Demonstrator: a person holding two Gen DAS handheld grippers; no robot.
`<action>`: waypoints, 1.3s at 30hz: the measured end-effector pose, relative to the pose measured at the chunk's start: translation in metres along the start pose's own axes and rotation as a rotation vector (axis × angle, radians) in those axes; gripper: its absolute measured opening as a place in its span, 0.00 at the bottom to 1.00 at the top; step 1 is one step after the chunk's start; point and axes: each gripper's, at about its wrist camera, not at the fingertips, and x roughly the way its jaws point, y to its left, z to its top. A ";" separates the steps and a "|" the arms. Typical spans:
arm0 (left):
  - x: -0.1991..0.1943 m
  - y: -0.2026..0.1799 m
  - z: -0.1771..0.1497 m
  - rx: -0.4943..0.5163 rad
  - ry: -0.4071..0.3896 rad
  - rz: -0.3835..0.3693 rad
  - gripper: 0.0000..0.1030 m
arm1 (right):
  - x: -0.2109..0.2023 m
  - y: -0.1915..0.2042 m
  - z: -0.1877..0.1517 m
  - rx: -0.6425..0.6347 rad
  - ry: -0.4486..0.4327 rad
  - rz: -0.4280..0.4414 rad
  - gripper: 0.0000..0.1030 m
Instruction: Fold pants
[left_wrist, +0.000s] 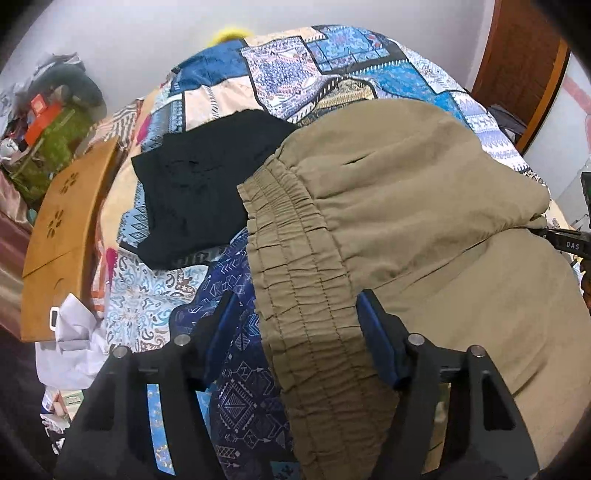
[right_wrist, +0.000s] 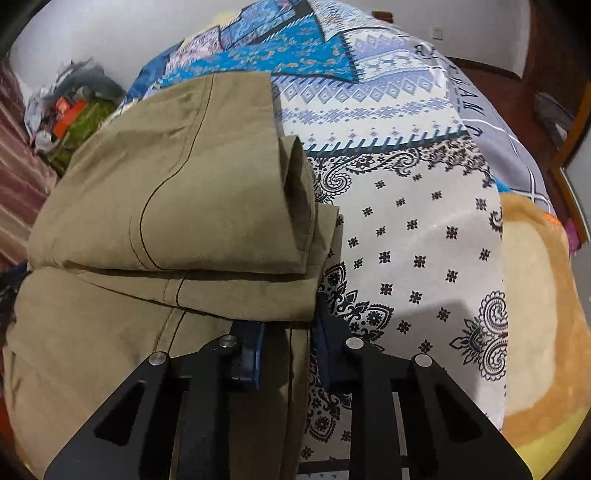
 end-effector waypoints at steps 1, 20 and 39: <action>0.000 0.001 0.001 0.003 0.001 -0.003 0.69 | -0.001 0.000 0.002 -0.012 0.012 -0.005 0.19; -0.007 0.022 0.037 -0.073 0.003 -0.075 0.86 | -0.061 0.029 0.023 -0.085 -0.220 -0.007 0.79; 0.019 0.006 0.033 0.010 -0.023 -0.108 0.52 | -0.020 0.039 0.024 -0.119 -0.242 -0.023 0.10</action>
